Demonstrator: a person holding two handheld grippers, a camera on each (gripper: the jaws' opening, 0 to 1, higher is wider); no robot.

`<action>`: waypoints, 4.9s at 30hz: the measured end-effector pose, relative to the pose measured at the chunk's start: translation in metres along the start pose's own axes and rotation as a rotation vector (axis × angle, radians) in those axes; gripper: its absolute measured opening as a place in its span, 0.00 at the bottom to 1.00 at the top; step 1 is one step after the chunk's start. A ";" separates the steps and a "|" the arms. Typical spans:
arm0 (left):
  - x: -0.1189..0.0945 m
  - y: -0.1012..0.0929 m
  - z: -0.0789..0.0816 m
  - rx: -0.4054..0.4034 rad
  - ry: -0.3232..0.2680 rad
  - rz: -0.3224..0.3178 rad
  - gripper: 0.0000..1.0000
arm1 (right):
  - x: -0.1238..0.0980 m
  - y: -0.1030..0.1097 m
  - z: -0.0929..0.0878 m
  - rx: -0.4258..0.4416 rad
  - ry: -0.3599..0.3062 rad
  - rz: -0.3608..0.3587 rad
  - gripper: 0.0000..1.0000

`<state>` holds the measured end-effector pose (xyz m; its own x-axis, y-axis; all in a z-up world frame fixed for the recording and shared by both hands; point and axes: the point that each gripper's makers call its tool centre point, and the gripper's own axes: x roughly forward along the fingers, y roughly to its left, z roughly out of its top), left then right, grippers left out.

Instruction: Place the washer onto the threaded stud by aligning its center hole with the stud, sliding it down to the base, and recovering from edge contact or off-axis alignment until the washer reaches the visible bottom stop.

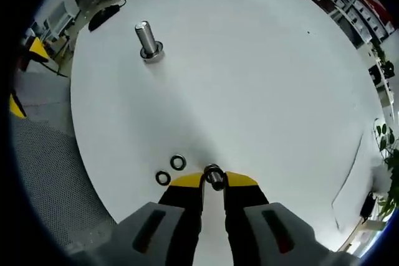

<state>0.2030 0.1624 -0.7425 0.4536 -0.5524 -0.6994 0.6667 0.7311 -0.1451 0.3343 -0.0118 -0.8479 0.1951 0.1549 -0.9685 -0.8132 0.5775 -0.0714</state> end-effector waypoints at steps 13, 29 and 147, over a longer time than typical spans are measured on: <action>0.002 0.000 -0.003 0.003 0.015 -0.001 0.41 | 0.011 -0.001 -0.004 0.041 0.007 0.023 0.14; 0.004 -0.002 -0.006 0.014 0.033 -0.008 0.41 | 0.007 0.002 -0.009 0.089 -0.014 0.029 0.19; 0.004 -0.002 -0.005 0.044 0.039 -0.008 0.40 | -0.049 -0.001 0.003 -0.091 0.032 0.007 0.14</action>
<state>0.2003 0.1602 -0.7488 0.4257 -0.5413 -0.7251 0.6957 0.7082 -0.1203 0.3273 -0.0176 -0.7996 0.1725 0.1322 -0.9761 -0.8615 0.5007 -0.0844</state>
